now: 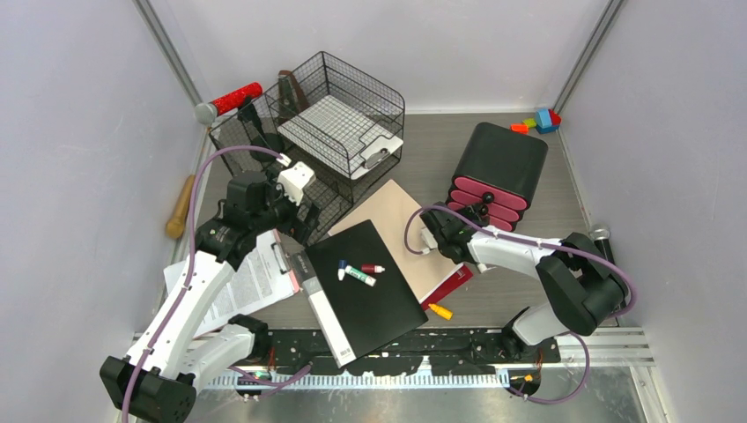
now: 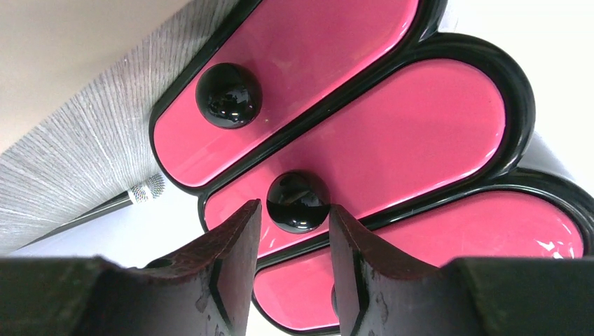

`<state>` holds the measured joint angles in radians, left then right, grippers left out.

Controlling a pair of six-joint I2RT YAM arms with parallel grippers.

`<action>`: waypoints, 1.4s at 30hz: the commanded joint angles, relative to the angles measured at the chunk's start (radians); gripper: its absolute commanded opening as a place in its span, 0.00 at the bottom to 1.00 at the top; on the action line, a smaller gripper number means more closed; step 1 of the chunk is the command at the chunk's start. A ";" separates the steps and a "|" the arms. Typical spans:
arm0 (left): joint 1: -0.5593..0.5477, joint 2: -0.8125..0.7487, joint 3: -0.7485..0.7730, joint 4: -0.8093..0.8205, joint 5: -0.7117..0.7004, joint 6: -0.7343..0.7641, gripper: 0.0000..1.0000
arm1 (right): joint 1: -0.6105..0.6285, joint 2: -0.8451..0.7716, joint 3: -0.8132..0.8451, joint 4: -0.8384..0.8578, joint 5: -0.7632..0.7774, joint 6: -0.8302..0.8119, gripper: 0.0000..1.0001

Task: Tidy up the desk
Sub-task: Open the drawer in the storage box.

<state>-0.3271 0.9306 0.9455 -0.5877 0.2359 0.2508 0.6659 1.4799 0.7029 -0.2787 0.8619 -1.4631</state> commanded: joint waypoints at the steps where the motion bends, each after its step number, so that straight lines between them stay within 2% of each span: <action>1: 0.002 -0.014 -0.002 0.028 0.011 0.017 0.99 | 0.005 0.007 -0.003 0.016 -0.022 -0.008 0.45; 15: 0.002 -0.019 -0.004 0.027 0.011 0.018 0.99 | 0.005 0.005 -0.003 0.016 -0.014 0.002 0.23; 20: 0.002 -0.018 -0.004 0.028 0.011 0.017 0.99 | 0.007 -0.004 0.003 -0.021 -0.026 0.042 0.13; 24: 0.002 -0.016 -0.004 0.029 0.011 0.017 0.99 | 0.024 -0.024 0.005 -0.066 -0.043 0.091 0.08; 35: 0.002 -0.015 -0.004 0.028 0.011 0.021 0.99 | 0.214 -0.037 0.022 -0.230 -0.058 0.339 0.08; 42: 0.002 -0.015 -0.003 0.028 0.014 0.019 0.99 | 0.279 -0.028 0.016 -0.251 -0.039 0.412 0.16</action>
<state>-0.3271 0.9306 0.9451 -0.5877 0.2359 0.2527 0.9096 1.4509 0.7105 -0.5068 0.8810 -1.1324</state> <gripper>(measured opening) 0.989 0.397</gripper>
